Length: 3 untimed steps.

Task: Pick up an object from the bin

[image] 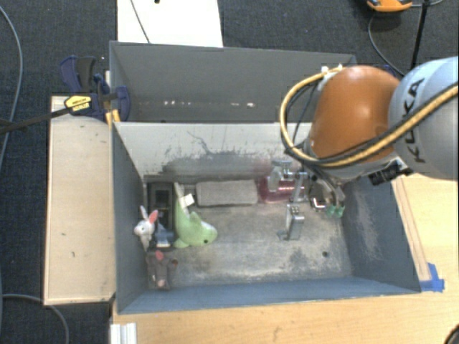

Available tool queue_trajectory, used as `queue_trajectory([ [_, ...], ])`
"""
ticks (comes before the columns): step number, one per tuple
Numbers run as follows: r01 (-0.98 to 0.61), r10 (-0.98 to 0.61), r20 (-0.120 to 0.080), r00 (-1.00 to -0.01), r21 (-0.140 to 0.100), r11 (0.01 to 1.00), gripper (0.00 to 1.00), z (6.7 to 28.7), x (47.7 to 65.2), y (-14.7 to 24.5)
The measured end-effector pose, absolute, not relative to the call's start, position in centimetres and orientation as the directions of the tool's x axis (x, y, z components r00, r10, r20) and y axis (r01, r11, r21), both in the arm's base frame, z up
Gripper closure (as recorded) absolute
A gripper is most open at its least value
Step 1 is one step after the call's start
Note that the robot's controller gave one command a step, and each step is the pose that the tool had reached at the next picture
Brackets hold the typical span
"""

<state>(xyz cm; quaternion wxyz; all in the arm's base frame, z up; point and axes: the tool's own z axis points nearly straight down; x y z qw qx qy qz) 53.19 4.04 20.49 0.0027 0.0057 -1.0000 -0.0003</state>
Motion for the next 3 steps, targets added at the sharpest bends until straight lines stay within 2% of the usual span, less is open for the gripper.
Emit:
queue_trajectory([
  [1,-0.01,-0.01,-0.003,-1.0,0.001,1.0,0.0,20.9,53.4,4.0],
  [2,0.007,0.007,-0.008,-1.0,0.002,1.0,0.0,15.3,55.8,7.4],
  [3,0.155,0.155,0.003,-0.988,0.0,0.988,0.0,15.0,58.4,11.8],
])
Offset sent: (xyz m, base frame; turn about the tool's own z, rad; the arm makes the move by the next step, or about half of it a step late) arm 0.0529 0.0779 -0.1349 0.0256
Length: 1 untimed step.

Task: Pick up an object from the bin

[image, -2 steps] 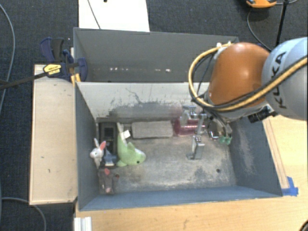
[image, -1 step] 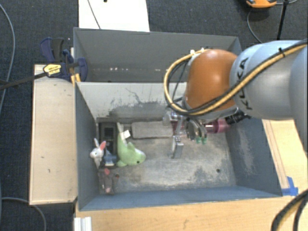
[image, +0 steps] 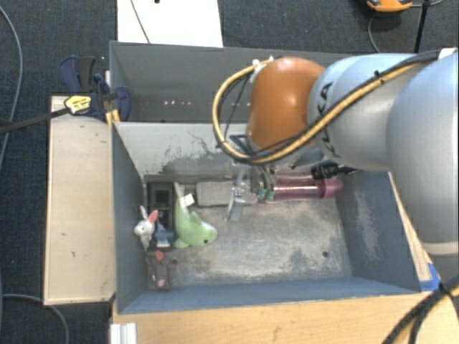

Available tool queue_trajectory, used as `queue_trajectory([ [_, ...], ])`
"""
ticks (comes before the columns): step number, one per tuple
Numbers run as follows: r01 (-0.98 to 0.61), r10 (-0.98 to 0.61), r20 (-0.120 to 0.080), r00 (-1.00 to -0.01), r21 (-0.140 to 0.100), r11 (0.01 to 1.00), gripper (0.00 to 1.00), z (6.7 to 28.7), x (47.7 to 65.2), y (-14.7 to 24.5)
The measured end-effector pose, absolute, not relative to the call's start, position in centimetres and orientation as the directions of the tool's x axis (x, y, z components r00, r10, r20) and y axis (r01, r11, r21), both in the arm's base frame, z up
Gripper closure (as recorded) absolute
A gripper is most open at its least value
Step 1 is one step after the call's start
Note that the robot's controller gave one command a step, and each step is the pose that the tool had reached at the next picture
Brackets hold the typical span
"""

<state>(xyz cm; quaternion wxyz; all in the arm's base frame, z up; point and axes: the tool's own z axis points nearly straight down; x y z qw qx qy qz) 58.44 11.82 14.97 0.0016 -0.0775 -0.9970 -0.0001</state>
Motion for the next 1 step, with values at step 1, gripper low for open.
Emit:
queue_trajectory([
  [1,0.139,0.139,-0.01,-0.99,0.005,0.99,0.0,16.42,59.28,12.87],
])
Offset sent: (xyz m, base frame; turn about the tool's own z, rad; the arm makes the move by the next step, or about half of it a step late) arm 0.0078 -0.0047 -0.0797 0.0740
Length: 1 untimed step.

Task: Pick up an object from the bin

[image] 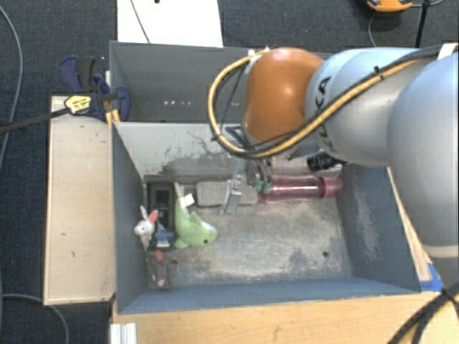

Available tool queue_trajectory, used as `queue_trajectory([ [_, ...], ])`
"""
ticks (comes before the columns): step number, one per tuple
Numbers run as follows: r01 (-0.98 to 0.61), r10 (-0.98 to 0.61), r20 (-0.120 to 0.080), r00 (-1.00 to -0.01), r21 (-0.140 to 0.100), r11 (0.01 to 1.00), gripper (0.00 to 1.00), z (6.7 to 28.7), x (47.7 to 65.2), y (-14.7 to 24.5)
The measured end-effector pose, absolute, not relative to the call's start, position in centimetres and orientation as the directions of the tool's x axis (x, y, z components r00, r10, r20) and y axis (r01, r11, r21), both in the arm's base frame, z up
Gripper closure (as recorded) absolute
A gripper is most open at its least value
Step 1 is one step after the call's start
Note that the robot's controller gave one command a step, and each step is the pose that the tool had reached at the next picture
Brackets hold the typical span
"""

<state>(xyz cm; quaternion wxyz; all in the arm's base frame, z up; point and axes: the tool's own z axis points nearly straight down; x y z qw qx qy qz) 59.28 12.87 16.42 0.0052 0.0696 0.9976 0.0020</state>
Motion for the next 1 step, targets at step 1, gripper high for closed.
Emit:
queue_trajectory([
  [1,0.214,0.214,-0.005,-0.977,0.004,0.977,0.0,8.5,59.4,11.69],
])
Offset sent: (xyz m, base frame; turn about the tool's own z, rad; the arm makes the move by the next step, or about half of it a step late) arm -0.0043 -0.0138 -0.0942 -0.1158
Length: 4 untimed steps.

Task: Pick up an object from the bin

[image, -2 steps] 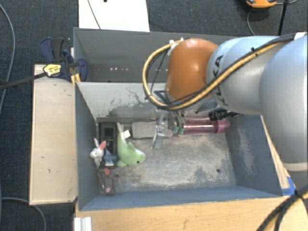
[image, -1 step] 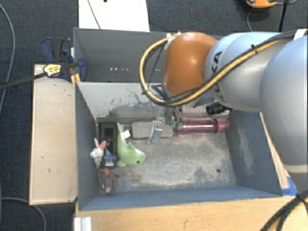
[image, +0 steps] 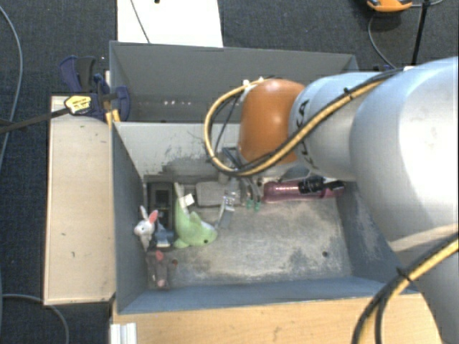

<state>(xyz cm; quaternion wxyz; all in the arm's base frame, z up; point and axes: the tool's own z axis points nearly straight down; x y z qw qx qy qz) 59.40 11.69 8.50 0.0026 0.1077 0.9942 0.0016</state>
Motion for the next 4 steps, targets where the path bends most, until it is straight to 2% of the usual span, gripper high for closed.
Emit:
queue_trajectory([
  [1,0.024,0.024,-0.022,-0.999,0.006,1.0,1.0,7.4,59.2,11.5],
  [3,0.024,0.024,-0.019,-1.0,0.006,1.0,1.0,7.9,59.1,11.5],
  [4,0.024,0.024,-0.015,-1.0,0.006,1.0,1.0,9.4,59.0,11.6],
])
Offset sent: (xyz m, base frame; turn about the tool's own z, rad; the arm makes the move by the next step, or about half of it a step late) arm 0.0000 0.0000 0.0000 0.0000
